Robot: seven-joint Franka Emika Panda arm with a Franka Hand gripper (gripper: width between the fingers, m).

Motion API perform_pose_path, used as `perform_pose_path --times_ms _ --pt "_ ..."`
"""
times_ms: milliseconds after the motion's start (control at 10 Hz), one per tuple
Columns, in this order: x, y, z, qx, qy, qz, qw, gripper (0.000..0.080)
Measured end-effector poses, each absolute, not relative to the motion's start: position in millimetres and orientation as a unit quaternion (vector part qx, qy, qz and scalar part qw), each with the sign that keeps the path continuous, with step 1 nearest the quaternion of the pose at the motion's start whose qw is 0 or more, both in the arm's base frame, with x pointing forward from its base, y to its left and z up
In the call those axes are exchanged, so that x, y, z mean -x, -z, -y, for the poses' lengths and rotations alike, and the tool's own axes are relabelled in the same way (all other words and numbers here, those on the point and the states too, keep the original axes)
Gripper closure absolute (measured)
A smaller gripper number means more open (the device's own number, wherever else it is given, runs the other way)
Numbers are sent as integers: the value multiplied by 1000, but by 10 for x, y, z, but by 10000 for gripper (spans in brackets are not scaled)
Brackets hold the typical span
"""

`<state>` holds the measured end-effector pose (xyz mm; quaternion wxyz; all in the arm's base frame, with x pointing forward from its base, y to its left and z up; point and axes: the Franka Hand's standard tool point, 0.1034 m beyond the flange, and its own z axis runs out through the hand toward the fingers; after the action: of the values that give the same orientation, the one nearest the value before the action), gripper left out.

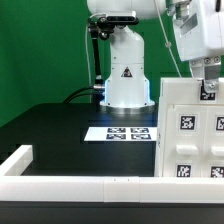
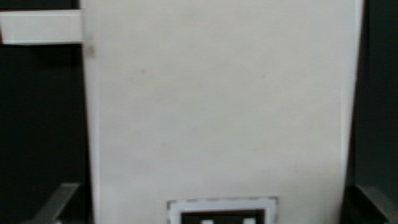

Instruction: Assemble cabinet

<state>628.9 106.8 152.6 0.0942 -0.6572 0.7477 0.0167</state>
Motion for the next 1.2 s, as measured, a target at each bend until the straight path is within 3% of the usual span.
perform_pose_path --times_ms 200,400,500,600,700,1000,1200 --pt "-6320 -1523 -1054 577 -30 -808 114 246" --pt "-6317 -1517 -1061 581 -30 -805 114 246" --pt "-6315 -1511 -1067 584 -30 -803 114 177" --pt "-6304 -1507 -1067 596 -31 -795 112 158" --pt "-6266 -1528 -1082 628 -44 -770 101 158" --pt "-6318 -1722 -1090 711 -42 -694 106 150" --pt "-6306 -1692 -1087 751 -35 -651 107 150"
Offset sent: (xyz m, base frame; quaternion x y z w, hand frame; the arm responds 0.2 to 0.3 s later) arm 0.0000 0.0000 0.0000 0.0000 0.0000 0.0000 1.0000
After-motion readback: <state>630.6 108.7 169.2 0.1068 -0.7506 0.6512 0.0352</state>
